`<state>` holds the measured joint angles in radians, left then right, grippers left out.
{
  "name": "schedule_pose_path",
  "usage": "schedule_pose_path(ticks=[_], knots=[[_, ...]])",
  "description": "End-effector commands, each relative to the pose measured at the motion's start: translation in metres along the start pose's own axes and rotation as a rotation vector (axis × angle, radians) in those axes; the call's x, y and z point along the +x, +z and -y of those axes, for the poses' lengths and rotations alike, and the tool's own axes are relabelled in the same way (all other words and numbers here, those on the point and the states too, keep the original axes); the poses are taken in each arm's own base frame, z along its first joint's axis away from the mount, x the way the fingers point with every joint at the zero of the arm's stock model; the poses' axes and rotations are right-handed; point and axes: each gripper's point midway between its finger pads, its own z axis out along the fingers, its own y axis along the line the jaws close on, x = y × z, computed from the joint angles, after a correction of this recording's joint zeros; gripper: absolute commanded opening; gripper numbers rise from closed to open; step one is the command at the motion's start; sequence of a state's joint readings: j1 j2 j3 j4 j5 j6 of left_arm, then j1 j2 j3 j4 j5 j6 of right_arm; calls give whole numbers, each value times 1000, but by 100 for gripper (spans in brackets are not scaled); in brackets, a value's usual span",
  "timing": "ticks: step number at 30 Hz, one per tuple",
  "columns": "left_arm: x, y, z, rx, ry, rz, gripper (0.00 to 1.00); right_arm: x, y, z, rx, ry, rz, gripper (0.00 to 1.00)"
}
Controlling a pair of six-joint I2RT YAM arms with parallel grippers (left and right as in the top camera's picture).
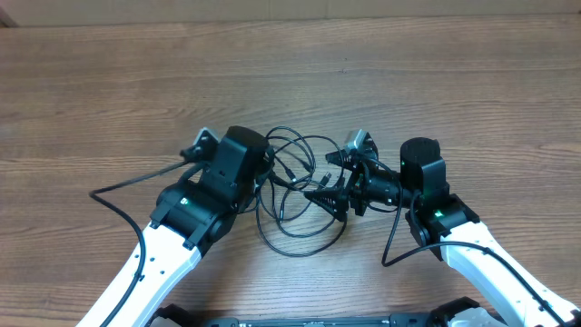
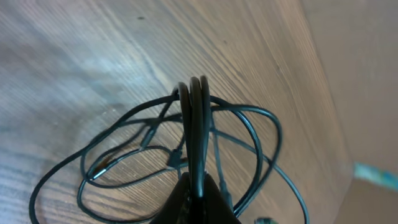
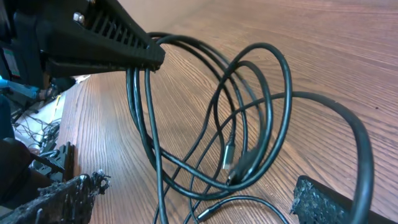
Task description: Untangle cables
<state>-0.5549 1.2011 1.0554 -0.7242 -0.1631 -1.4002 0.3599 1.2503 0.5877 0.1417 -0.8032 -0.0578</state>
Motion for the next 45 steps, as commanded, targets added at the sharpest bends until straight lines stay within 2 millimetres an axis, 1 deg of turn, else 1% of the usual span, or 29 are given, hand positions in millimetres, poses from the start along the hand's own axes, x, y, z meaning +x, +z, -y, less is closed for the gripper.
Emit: schedule_pose_path(ticks=[1,6,12,16,24,31,36,38,41,45], knots=[[6,-1,11,44,132,-41,4,-6,-1,0,4,-16,12,100],[13,-2,25,112,255,-78,4,-6,-1,2,11,-16,12,100],[30,-8,46,238,483,-145,4,-6,-1,3,19,-15,12,100],[39,-12,54,303,596,-178,4,-6,-1,3,19,-15,12,100],[48,-15,60,349,697,-188,4,-6,-1,3,20,-15,13,100],[70,-25,76,443,836,-180,4,-6,-1,5,29,-11,12,100],[79,-29,83,483,883,-174,4,-6,-1,5,29,-11,12,100],[79,-29,84,485,886,-173,4,-6,-1,5,29,-11,12,94],[80,-30,83,490,895,-178,4,-5,-1,5,30,-9,9,94],[91,-36,88,557,971,-210,4,-5,-1,5,30,-9,10,94]])
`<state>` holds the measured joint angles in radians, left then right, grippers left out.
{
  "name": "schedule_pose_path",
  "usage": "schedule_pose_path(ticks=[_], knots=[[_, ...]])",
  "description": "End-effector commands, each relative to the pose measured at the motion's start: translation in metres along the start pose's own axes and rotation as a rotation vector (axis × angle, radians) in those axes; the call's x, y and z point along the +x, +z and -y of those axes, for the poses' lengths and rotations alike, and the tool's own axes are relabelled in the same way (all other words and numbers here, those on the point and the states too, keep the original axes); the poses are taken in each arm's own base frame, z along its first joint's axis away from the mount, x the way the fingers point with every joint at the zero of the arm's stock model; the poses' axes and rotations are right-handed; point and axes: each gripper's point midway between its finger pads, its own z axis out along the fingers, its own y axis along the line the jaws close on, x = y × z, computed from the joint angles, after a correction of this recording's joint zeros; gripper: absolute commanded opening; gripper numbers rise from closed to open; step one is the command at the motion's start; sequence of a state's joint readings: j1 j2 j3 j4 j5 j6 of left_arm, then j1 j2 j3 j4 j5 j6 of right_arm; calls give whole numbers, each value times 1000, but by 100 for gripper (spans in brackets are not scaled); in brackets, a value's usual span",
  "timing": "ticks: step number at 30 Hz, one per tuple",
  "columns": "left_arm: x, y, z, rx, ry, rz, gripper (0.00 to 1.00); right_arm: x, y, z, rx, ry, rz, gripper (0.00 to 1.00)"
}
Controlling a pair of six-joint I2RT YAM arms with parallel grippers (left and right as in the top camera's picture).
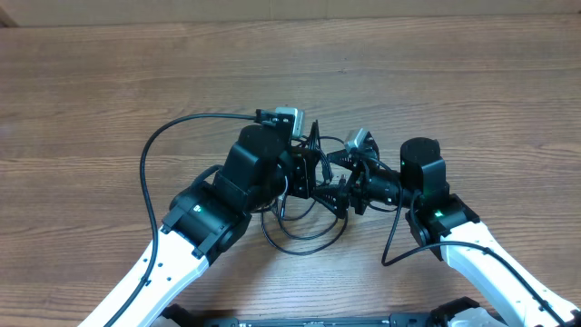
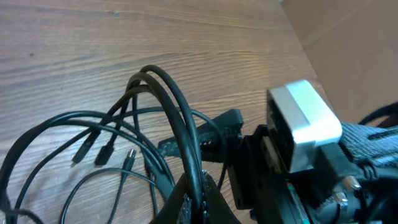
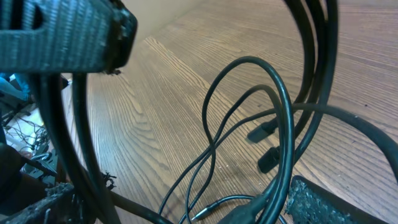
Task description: Untangle cables
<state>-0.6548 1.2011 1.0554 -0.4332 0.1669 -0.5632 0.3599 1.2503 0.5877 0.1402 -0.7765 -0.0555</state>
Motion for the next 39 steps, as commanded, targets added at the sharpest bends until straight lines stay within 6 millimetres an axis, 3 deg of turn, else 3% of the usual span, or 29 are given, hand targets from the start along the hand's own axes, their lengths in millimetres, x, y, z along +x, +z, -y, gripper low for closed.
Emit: schedule_pose_path(ticks=[1,10,16,17,19,21,31,32,33,35,36,38,39], knots=[[3,0,20,99,111,-25,4,-5,-1,0,4,-13,11,94],[5,-2,29,151,215,-32,4,-5,-1,2,15,-10,9,95],[-6,0,13,53,111,20,4,-5,-1,2,14,-9,8,92],[-8,0,11,40,87,27,4,-4,-1,2,14,-8,7,82],[-8,0,11,40,80,28,4,-4,-1,2,14,-8,7,50],[-8,0,11,39,80,28,4,-5,-1,2,14,-10,9,4],[-9,0,10,32,80,31,4,-6,-1,-2,-9,-15,13,4],[-9,0,10,32,80,31,4,-6,-1,-2,-9,-16,14,5],[-9,0,10,32,80,31,4,-6,-1,-2,-9,-16,14,13],[-9,0,10,32,80,31,4,-6,-1,-2,-9,-15,13,54],[-9,0,10,33,80,32,4,-6,-1,-2,-9,-15,13,64],[-9,0,10,33,78,32,4,-6,-1,-2,-9,-14,12,95],[-9,0,10,33,76,31,4,-6,-1,-2,-9,-14,12,100]])
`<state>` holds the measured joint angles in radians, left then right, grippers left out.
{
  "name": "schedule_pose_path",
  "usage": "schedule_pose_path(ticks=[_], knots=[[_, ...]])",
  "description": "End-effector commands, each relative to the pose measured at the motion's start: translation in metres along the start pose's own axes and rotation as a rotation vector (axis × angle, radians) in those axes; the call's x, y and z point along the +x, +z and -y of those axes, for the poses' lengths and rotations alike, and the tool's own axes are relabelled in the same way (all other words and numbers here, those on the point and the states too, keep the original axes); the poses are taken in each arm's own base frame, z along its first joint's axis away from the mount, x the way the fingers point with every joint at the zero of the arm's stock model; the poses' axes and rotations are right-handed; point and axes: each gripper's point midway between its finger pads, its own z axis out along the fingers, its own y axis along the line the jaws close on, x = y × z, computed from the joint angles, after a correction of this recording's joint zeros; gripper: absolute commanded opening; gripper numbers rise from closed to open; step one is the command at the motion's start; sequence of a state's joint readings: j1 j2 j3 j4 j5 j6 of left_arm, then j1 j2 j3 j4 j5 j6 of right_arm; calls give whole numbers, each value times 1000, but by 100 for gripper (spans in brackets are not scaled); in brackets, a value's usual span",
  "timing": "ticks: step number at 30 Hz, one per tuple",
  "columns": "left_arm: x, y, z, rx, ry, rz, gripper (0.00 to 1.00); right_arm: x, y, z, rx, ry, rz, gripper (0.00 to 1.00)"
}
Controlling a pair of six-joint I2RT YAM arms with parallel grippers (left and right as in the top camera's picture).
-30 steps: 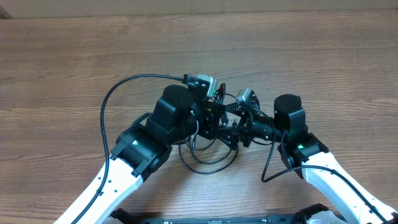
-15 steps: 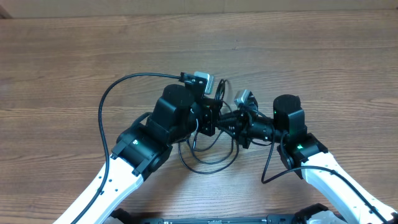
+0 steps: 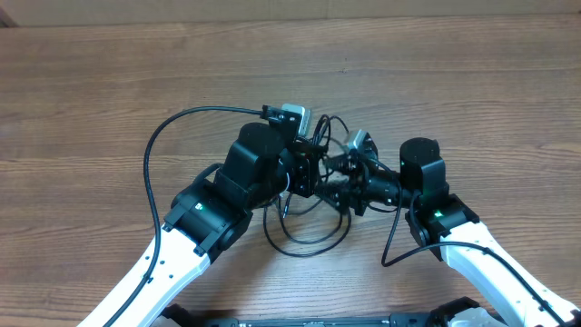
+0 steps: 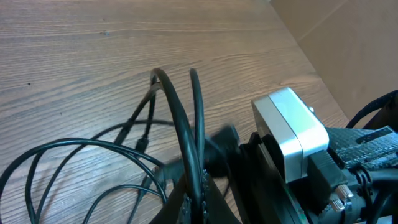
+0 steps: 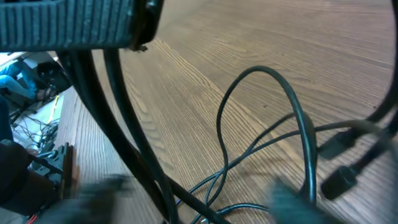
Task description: Untangle cables
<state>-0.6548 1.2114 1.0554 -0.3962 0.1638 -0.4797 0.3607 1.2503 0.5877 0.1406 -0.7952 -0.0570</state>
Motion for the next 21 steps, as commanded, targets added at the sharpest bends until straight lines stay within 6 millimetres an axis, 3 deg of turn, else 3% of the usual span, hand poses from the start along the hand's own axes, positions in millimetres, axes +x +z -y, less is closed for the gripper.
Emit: schedule_pose_path(ticks=[1,7,9,13,15,21], knots=[[-3,-3,7,22,-14,8,4,-6,-1,2,11,-12,12,100],[-5,-3,3,-2,-18,18,4,-6,-1,3,16,-13,13,100],[-7,-4,-14,-92,-77,43,4,-5,-1,7,44,-7,8,100],[2,-14,-62,-348,-356,99,4,1,-2,19,108,13,-9,100],[6,-19,-73,-404,-429,116,4,0,-2,23,133,19,-8,100],[7,-20,-76,-420,-486,133,4,0,-6,41,241,84,4,100]])
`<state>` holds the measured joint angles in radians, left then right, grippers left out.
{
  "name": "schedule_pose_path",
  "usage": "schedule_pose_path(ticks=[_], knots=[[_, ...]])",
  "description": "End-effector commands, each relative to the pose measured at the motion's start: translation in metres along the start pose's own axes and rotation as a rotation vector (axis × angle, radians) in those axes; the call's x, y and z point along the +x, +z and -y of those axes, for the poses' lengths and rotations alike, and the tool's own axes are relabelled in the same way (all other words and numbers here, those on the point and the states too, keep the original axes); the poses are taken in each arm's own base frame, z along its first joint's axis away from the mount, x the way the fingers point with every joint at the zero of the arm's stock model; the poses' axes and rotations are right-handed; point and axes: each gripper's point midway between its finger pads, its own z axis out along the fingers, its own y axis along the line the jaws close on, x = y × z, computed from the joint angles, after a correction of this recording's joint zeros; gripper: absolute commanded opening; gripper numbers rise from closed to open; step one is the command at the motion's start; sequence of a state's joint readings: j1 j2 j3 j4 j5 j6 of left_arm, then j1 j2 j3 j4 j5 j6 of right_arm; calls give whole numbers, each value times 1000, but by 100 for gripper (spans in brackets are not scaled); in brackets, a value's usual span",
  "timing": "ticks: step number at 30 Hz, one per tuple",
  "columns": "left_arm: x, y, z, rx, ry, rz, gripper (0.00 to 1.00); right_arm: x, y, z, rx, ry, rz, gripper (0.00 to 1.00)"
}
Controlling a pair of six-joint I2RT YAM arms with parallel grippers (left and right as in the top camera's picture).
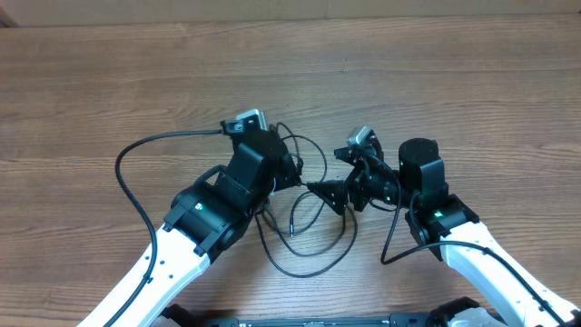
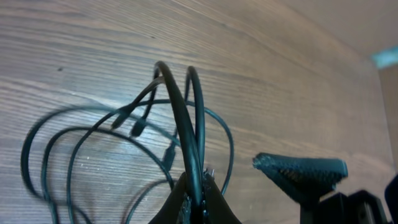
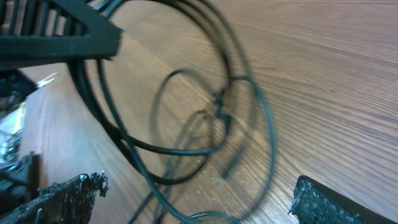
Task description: Untangle cables
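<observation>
A tangle of thin black cables (image 1: 304, 238) lies on the wooden table between the two arms, with loose plug ends (image 2: 135, 129) showing. My left gripper (image 2: 194, 194) is shut on two cable strands (image 2: 185, 109) that arch up from it. In the overhead view the left gripper (image 1: 289, 175) sits at the tangle's upper left. My right gripper (image 1: 338, 191) stands open just right of the tangle, its fingertips (image 3: 57, 194) wide apart, with blurred cable loops (image 3: 186, 124) ahead of them and nothing gripped.
The left wrist camera's own black lead (image 1: 136, 168) loops out over the table (image 1: 109, 82) on the left. The right arm's lead (image 1: 392, 238) hangs beside its forearm. The two grippers' tips are a short way apart.
My left gripper, still shut on the strands, has moved back to the left, away from the right gripper. The loops on the table now reach further toward the near edge.
At first my left gripper held the strands at the tangle's left, with the right gripper open on the other side. Then the left gripper was turned and close against the right fingers, and stayed so. Now it is back on the left, strands still held.
</observation>
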<state>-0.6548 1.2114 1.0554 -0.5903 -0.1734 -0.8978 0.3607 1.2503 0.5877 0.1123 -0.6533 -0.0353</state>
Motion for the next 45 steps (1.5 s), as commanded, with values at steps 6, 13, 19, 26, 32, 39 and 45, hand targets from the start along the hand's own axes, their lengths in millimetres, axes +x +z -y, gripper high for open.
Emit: schedule_pose_path(ticks=[6,13,19,26,32,39,45], knots=[[-10,-4,-5,-38,-84,58,4,-7,-4,32,183,118,32,100],[-22,-13,-3,-24,-122,117,4,-3,-5,38,222,128,21,100],[-85,-74,41,136,22,349,4,0,-6,42,246,135,12,100],[-133,-156,66,194,182,535,4,1,-7,44,257,137,7,100],[-161,-212,79,250,202,667,4,1,-7,44,257,137,7,100],[-210,-285,47,19,160,935,4,3,-7,46,269,142,0,100],[-230,-342,-10,-355,69,1097,4,3,-7,47,275,142,-1,100]])
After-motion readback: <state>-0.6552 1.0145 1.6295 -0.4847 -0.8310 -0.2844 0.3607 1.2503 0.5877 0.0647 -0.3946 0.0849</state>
